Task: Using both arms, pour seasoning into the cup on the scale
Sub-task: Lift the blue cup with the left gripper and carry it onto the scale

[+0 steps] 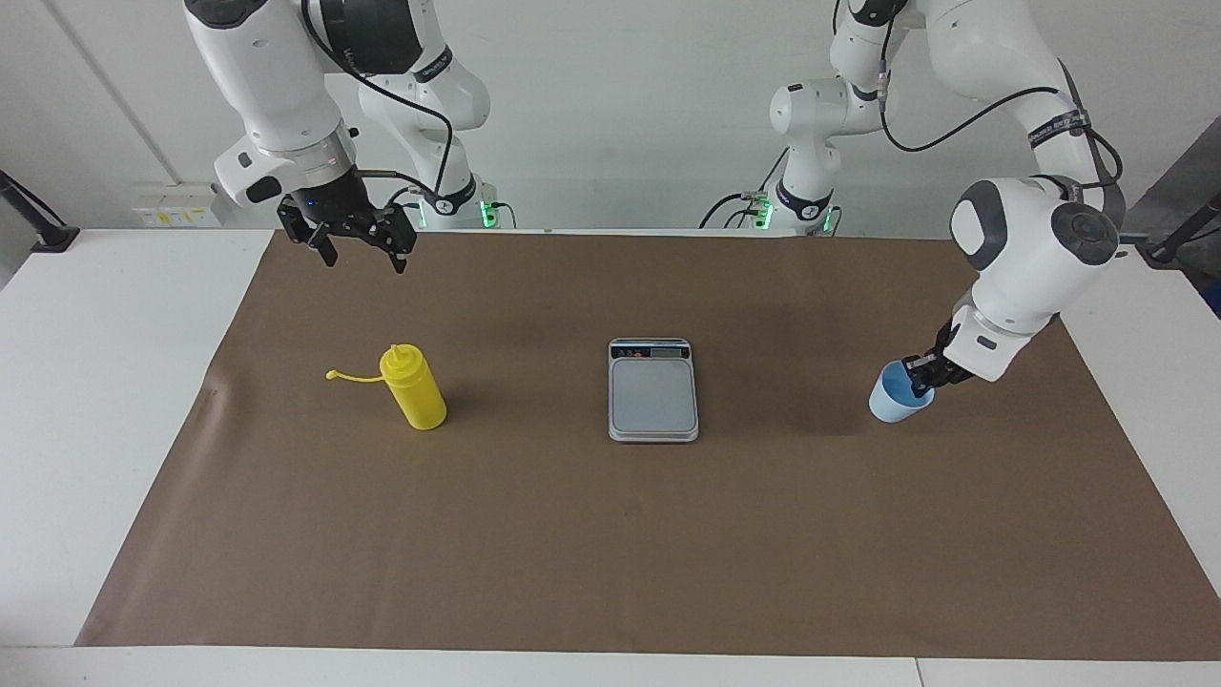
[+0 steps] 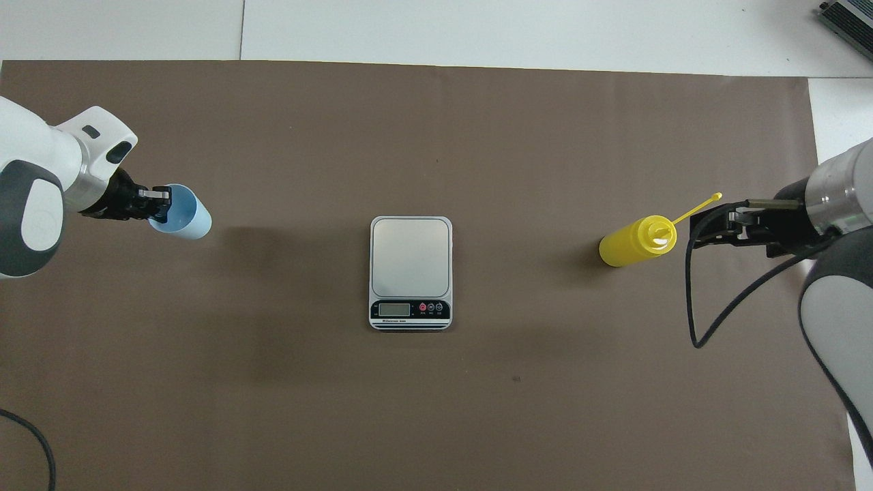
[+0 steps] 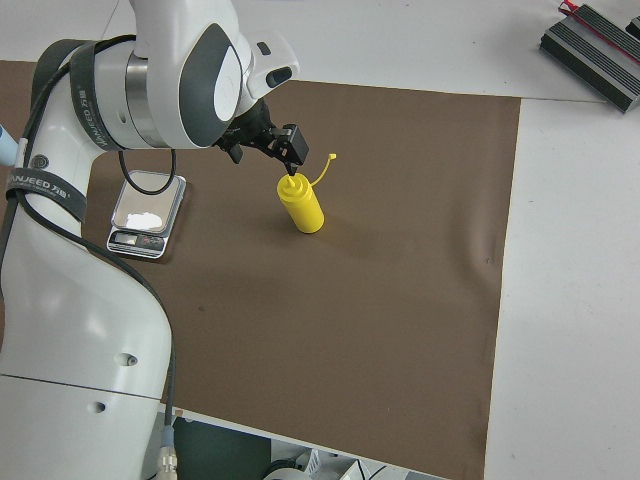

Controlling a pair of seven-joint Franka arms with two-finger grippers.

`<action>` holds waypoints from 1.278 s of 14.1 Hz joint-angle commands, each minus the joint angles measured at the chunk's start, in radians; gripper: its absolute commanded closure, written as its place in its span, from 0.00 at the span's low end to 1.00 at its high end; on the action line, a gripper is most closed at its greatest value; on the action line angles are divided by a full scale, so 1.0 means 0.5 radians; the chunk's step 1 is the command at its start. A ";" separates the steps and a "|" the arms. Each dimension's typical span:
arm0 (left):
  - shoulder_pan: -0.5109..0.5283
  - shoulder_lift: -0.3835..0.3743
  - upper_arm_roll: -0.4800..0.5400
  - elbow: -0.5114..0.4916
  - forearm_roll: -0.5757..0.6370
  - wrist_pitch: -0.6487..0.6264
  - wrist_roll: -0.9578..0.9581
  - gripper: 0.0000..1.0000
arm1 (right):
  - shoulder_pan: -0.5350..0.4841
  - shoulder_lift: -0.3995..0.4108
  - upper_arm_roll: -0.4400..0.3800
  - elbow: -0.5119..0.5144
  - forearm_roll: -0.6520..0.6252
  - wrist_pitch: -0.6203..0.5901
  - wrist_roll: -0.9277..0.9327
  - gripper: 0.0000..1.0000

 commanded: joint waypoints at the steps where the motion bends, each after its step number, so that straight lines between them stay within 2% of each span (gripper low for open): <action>1: -0.213 -0.033 0.013 -0.001 -0.013 -0.020 -0.279 1.00 | -0.023 -0.062 0.006 -0.068 0.031 0.020 -0.052 0.00; 6: -0.527 -0.042 0.010 -0.038 -0.017 0.081 -0.822 1.00 | -0.026 -0.062 0.006 -0.068 0.031 0.017 -0.052 0.00; 10: -0.781 -0.100 0.007 -0.234 -0.081 0.452 -1.268 1.00 | -0.032 -0.062 0.006 -0.071 0.031 0.017 -0.052 0.00; 14: -0.953 -0.064 0.010 -0.259 -0.081 0.624 -1.446 1.00 | -0.032 -0.062 0.006 -0.068 0.031 0.017 -0.052 0.00; 18: -1.052 -0.051 0.016 -0.274 -0.072 0.643 -1.471 1.00 | -0.038 -0.062 0.006 -0.071 0.031 0.020 -0.052 0.00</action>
